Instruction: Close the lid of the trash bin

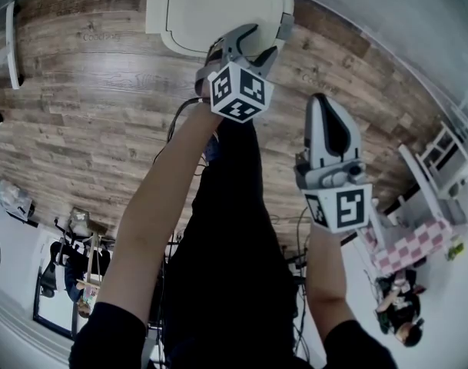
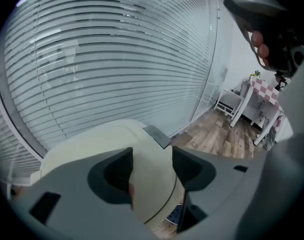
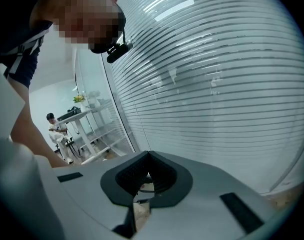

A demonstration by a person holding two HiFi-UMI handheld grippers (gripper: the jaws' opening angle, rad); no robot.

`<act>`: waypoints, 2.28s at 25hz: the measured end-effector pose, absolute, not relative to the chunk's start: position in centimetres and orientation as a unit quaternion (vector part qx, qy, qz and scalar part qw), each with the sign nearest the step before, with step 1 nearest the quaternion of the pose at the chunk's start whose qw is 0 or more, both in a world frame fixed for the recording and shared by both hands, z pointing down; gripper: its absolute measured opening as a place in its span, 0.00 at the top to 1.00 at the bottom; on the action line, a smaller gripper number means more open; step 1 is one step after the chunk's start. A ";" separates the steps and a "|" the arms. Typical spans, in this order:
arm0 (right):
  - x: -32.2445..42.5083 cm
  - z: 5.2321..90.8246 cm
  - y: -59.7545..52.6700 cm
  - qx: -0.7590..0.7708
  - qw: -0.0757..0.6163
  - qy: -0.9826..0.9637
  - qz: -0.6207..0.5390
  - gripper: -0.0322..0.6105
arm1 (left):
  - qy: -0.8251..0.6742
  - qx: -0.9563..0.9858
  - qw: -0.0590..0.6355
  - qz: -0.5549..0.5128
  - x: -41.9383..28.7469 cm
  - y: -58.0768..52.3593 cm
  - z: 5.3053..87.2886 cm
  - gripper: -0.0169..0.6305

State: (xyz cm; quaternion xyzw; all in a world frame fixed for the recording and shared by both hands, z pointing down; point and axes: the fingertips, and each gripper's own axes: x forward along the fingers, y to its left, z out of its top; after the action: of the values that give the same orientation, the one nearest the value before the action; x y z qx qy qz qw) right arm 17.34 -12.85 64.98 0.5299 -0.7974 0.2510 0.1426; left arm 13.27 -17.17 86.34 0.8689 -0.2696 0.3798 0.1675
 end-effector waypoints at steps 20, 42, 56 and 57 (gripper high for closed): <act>19.0 63.0 -12.3 0.544 0.138 -0.794 0.233 0.94 | -0.261 0.898 0.052 0.349 15.2 -16.0 76.6 0.60; 17.6 48.2 -6.2 0.543 0.123 -0.817 0.152 0.94 | -0.381 0.904 0.083 0.173 1.7 -8.1 49.5 0.60; 16.1 41.0 -0.5 0.558 0.095 -0.817 0.107 0.94 | -0.487 0.863 0.103 0.087 -7.4 -1.9 38.0 0.60; 15.8 40.0 -0.3 0.558 0.090 -0.818 0.101 0.94 | -0.493 0.861 0.100 0.082 -8.1 -1.3 37.1 0.60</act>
State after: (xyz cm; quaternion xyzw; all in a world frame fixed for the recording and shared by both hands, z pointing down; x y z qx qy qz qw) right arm 15.84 -0.28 39.98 0.5584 -0.8183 0.1015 0.0904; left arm -8.07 -1.31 37.14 0.8606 -0.4926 0.0821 0.1001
